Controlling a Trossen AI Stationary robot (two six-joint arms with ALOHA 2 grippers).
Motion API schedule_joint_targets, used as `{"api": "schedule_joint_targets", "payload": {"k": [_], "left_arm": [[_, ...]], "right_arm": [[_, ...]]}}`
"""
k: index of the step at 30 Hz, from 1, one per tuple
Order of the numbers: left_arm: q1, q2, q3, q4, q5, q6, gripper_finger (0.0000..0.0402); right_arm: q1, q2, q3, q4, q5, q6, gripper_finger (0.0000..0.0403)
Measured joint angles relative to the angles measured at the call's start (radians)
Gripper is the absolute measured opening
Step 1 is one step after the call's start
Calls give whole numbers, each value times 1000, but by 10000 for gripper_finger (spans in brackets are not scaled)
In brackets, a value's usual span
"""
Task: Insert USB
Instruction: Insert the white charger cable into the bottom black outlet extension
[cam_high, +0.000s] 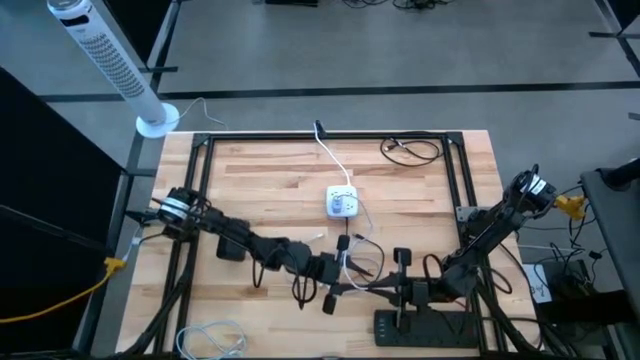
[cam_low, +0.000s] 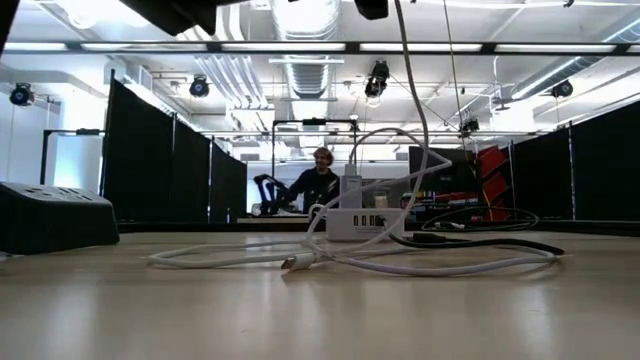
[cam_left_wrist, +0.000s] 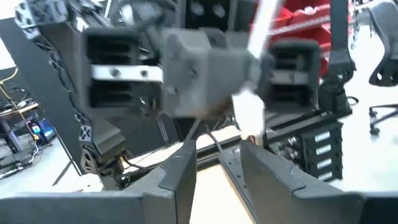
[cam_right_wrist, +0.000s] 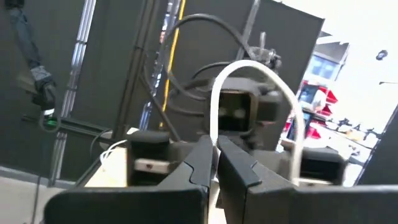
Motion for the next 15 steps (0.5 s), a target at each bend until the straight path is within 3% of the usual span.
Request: {"api": "schedule_joint_targets", "payload": {"k": [5, 15], "left_arm": [[-9, 0, 1, -8, -7, 19, 138], [-10, 0, 1, 6, -171, -69, 153]], "right_arm": [[5, -3, 0, 5, 51, -26, 0], [1, 18, 0, 8, 52, -18, 0]]}}
